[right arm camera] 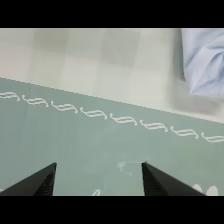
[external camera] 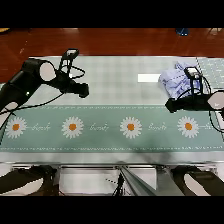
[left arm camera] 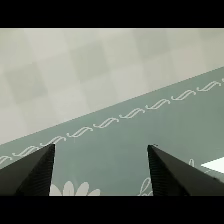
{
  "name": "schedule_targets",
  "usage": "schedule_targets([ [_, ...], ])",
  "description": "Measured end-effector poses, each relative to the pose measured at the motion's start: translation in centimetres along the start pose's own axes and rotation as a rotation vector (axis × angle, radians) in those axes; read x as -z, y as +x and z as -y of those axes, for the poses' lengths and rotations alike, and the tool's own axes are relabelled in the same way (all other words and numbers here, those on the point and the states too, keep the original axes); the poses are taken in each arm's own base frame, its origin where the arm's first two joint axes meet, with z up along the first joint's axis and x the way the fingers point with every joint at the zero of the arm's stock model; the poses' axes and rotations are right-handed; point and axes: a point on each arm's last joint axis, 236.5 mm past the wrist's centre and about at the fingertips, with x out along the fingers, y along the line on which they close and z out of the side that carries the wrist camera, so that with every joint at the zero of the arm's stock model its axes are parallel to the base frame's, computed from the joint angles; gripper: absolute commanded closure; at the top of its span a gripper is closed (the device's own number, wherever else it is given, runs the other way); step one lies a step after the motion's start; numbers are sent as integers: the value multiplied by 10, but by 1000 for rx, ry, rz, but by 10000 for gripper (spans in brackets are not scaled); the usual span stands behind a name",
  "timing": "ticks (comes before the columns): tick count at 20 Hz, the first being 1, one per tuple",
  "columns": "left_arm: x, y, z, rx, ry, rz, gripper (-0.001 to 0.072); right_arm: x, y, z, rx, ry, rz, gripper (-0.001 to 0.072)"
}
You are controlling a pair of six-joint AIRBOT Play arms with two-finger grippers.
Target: Fold the shirts.
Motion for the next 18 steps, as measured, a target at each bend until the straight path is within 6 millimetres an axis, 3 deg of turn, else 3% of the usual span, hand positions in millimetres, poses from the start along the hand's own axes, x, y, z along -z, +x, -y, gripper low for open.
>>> schedule_targets([
  [12,0,0,0,0,0,0,-13,-13,-1,-7,-32,34,53,111],
  [15,0,0,0,0,0,0,-13,-31,-7,-6,-27,42,118,111],
  [18,0,0,0,0,0,0,-13,-76,-29,21,90,53,273,112],
])
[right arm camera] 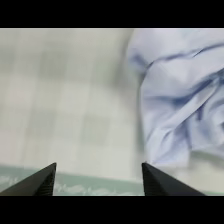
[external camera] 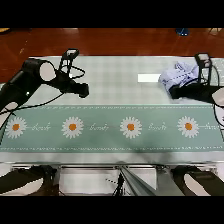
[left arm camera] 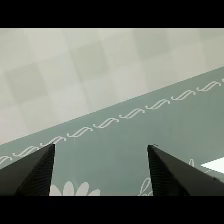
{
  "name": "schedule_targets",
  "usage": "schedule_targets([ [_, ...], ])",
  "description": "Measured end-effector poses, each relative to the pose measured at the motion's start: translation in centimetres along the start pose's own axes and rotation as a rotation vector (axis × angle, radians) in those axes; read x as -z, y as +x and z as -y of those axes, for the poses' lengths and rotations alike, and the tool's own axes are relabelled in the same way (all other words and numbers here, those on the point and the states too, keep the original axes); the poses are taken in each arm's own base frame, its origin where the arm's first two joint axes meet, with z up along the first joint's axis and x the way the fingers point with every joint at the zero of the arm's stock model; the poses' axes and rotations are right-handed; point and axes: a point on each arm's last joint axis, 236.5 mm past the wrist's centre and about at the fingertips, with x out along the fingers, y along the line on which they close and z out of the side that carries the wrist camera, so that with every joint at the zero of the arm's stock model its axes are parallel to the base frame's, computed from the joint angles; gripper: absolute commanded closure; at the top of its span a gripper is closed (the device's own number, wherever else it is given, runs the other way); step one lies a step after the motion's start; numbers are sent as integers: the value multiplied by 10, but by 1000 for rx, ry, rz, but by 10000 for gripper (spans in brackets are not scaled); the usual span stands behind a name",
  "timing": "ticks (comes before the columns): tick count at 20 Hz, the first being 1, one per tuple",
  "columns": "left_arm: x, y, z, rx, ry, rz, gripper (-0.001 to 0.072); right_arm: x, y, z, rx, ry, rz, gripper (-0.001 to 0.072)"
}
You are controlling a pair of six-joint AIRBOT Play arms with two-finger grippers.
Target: Fold the shirts.
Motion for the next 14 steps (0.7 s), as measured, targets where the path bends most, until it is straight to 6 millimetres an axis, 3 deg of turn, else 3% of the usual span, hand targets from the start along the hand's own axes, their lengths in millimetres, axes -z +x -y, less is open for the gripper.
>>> schedule_targets([
  [4,-1,0,0,0,0,2,-13,-83,-26,63,226,33,248,112],
  [7,0,0,0,0,0,2,-13,-117,-31,115,342,104,319,112],
  [10,0,0,0,0,0,-1,-13,-122,-16,166,414,207,306,112],
  [14,1,0,0,0,0,-6,-13,-90,38,217,410,428,216,112],
])
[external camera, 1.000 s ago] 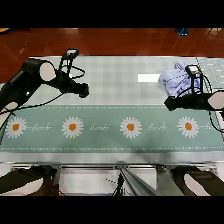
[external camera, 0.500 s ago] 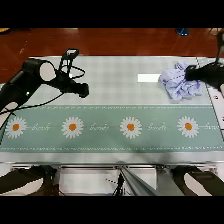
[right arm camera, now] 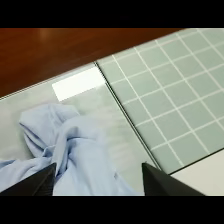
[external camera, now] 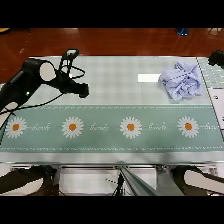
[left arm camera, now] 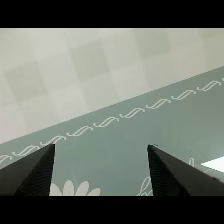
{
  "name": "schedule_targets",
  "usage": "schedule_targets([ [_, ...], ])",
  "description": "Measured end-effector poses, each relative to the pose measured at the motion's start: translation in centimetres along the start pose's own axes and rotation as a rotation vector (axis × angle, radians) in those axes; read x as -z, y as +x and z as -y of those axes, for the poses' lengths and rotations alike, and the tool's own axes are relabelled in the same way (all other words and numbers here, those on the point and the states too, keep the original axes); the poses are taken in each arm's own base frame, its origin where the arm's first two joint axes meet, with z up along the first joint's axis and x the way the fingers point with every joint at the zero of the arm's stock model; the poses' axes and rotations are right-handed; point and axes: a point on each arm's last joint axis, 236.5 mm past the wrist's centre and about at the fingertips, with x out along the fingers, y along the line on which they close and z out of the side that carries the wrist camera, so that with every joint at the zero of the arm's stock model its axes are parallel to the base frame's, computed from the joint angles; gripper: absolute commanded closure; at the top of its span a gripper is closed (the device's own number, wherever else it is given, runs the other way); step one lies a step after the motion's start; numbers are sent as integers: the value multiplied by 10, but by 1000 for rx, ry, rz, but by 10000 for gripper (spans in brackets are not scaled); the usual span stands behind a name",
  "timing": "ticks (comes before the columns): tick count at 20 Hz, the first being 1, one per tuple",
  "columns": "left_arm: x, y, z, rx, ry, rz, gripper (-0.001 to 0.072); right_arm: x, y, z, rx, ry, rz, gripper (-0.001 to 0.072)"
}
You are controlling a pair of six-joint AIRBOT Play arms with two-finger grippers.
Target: Fold the shirts.
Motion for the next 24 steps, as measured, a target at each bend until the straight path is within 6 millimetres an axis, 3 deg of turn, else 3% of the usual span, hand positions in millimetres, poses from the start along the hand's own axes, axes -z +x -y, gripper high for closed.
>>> schedule_targets([
  [5,1,0,0,0,1,-3,-13,68,71,18,10,161,-173,112],
  [9,1,0,0,0,1,-5,-13,107,107,-1,-26,180,-226,119],
  [10,1,0,0,0,1,-5,-13,115,113,-11,-42,172,-232,168],
  [11,1,0,0,0,1,-5,-13,121,118,-19,-55,156,-234,369],
  [12,1,0,0,0,1,-5,-13,127,121,-28,-69,146,-238,685],
  [15,1,-1,0,0,1,-7,-13,130,116,-53,-106,106,-244,683],
  [17,0,-6,1,1,3,-13,-13,102,96,-69,-144,65,-186,684],
  [19,-7,-18,4,4,9,-8,4,53,58,-87,-196,18,-76,684],
  [20,-13,-28,6,6,14,1,113,26,32,-97,-224,1,-12,684],
  [21,-21,-40,8,8,18,22,215,-1,2,-106,-254,-17,57,684],
  [24,-53,-96,18,18,42,124,217,-76,-116,-139,-371,-67,289,684],
])
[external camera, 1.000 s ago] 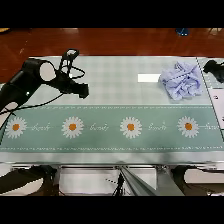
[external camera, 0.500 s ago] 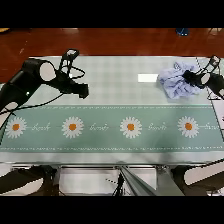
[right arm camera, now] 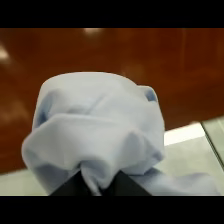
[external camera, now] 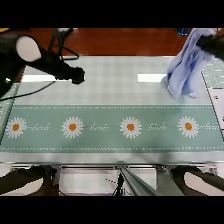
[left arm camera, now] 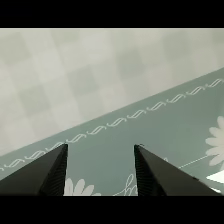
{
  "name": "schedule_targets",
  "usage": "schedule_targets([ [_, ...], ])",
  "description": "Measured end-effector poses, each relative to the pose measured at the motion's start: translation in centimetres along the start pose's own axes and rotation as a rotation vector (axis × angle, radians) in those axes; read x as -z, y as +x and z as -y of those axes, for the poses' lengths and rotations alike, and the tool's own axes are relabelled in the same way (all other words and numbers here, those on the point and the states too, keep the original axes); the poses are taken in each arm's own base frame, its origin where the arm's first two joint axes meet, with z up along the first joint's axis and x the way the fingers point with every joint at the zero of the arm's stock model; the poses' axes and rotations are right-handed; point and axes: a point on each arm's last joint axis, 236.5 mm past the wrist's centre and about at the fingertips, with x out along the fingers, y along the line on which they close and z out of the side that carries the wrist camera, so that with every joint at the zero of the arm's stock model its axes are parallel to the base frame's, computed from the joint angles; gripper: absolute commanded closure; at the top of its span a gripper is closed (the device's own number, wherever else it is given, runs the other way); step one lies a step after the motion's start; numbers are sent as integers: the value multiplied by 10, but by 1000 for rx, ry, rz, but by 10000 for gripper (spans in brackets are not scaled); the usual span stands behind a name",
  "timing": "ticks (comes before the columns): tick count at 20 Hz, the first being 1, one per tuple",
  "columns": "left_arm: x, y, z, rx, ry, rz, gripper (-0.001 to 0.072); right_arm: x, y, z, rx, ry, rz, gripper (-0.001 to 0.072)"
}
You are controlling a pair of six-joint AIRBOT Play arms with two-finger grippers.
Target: Fold the shirts.
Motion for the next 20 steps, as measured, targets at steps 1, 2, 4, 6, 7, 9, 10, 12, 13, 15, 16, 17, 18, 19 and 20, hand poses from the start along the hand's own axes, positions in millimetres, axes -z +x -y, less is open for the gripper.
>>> schedule_targets([
  [1,-12,-21,4,3,9,42,217,-30,-32,-22,-45,-20,72,684],
  [2,-25,-46,8,6,20,90,217,-54,-63,-43,-89,-31,134,684],
  [4,-42,-98,16,12,42,195,216,-88,-128,-79,-181,-47,231,684],
  [6,-51,-149,24,17,60,300,214,-102,-185,-105,-268,-52,273,684],
  [7,-52,-171,27,18,68,344,214,-102,-208,-114,-303,-56,273,684],
  [9,-48,-205,31,18,95,406,213,-86,-233,-124,-347,-72,209,684],
  [10,-42,-214,32,16,105,407,213,-73,-237,-128,-360,-82,156,684],
  [12,-31,-222,33,14,115,392,213,-38,-236,-141,-404,-93,12,684],
  [13,-25,-218,32,13,114,364,211,-17,-232,-153,-436,-96,-66,684],
  [15,-15,-207,30,12,105,315,197,27,-218,-180,-493,-129,-220,684],
  [16,-6,-196,28,11,99,269,197,52,-209,-196,-519,-155,-296,684],
  [17,0,-183,26,10,93,229,197,81,-199,-215,-546,-189,-377,683],
  [18,8,-170,24,10,85,186,197,111,-191,-232,-568,-227,-454,683],
  [19,17,-156,21,9,80,139,197,145,-183,-251,-589,-271,-531,680],
  [20,28,-140,19,7,76,84,197,177,-177,-267,-605,-311,-596,589],
])
